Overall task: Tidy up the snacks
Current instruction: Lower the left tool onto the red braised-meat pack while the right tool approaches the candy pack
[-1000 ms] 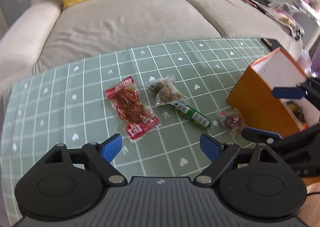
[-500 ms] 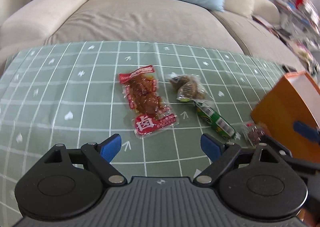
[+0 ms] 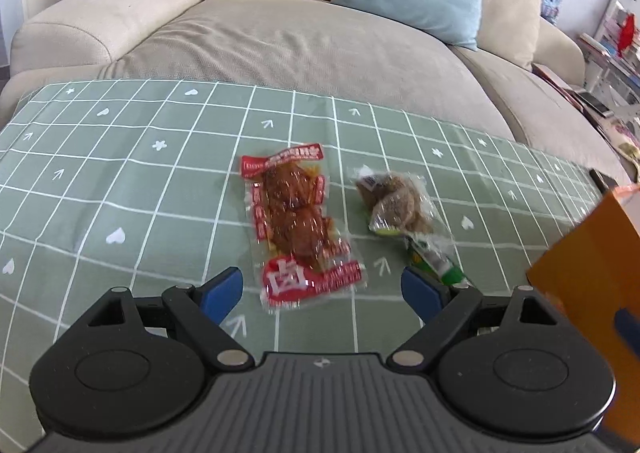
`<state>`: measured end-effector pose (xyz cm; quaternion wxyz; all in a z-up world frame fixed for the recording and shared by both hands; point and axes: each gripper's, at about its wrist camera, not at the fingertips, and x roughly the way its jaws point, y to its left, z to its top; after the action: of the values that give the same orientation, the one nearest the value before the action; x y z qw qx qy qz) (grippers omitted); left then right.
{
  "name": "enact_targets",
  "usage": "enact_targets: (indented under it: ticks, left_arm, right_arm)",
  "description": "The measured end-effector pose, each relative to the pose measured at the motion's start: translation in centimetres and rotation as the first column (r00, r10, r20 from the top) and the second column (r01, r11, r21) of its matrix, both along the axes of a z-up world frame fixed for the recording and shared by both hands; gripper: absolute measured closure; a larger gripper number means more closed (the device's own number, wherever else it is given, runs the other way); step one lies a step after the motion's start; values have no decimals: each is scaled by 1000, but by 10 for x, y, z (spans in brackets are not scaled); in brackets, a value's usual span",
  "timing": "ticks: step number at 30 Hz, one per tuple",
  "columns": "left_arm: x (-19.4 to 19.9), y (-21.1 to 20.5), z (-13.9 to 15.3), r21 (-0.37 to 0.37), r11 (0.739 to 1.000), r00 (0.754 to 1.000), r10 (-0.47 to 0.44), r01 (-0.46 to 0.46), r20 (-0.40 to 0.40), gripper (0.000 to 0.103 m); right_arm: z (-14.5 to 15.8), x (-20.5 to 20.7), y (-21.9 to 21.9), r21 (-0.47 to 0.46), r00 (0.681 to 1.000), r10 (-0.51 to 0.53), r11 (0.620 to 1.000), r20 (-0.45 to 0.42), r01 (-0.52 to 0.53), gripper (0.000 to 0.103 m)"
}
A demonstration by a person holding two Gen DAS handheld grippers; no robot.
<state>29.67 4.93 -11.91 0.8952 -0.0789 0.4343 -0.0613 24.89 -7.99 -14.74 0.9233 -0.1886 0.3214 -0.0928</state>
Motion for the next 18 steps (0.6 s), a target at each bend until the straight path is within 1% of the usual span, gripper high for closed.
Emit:
enact_targets:
  ticks: [1, 2, 4, 7, 8, 9, 10, 12, 14, 15, 16, 17, 18]
  left_arm:
    - [4, 0, 0, -8, 1000, 1000, 13, -13, -4, 0]
    - [8, 0, -1, -20, 999, 1000, 26, -26, -6, 0]
    - [16, 0, -3, -30, 999, 999, 43, -43, -15, 0]
    - [28, 1, -10, -8, 996, 996, 86, -86, -37, 0]
    - [31, 1, -12, -8, 995, 995, 95, -95, -44, 0]
    - [34, 1, -14, -7, 995, 994, 98, -99, -51, 0]
    - [36, 1, -15, 2, 995, 993, 99, -99, -56, 0]
    - [37, -2, -16, 50, 995, 994, 91, -88, -54, 5]
    - [38, -7, -16, 96, 993, 995, 80, -74, -62, 12]
    - [37, -9, -15, 110, 992, 995, 76, -69, -64, 14]
    - [36, -9, -15, 124, 990, 995, 74, -66, -61, 23]
    - [34, -10, -15, 136, 989, 996, 69, -60, -57, 27]
    - [33, -11, -16, 147, 988, 996, 63, -54, -59, 27]
  right_arm:
    - [-3, 5, -2, 11, 999, -18, 1000, -26, 19, 44]
    - [-6, 11, -5, 26, 998, -43, 999, -51, 45, 49]
    - [-10, 22, -15, 76, 993, -82, 993, -88, 89, 50]
    - [-16, 35, -26, 123, 984, -109, 984, -144, 127, 50]
    - [-19, 38, -30, 143, 979, -118, 979, -164, 142, 51]
    - [-20, 40, -34, 173, 977, -115, 974, -180, 147, 58]
    - [-21, 43, -38, 198, 974, -118, 968, -192, 156, 60]
    - [-23, 46, -44, 234, 973, -115, 959, -202, 162, 66]
    - [-24, 47, -47, 258, 974, -105, 954, -201, 156, 69]
    - [-25, 47, -47, 266, 974, -98, 952, -203, 151, 75]
    - [-24, 47, -48, 277, 974, -90, 950, -207, 146, 78]
    - [-24, 47, -47, 283, 974, -82, 949, -211, 141, 81]
    - [-24, 47, -47, 285, 974, -76, 949, -214, 137, 85]
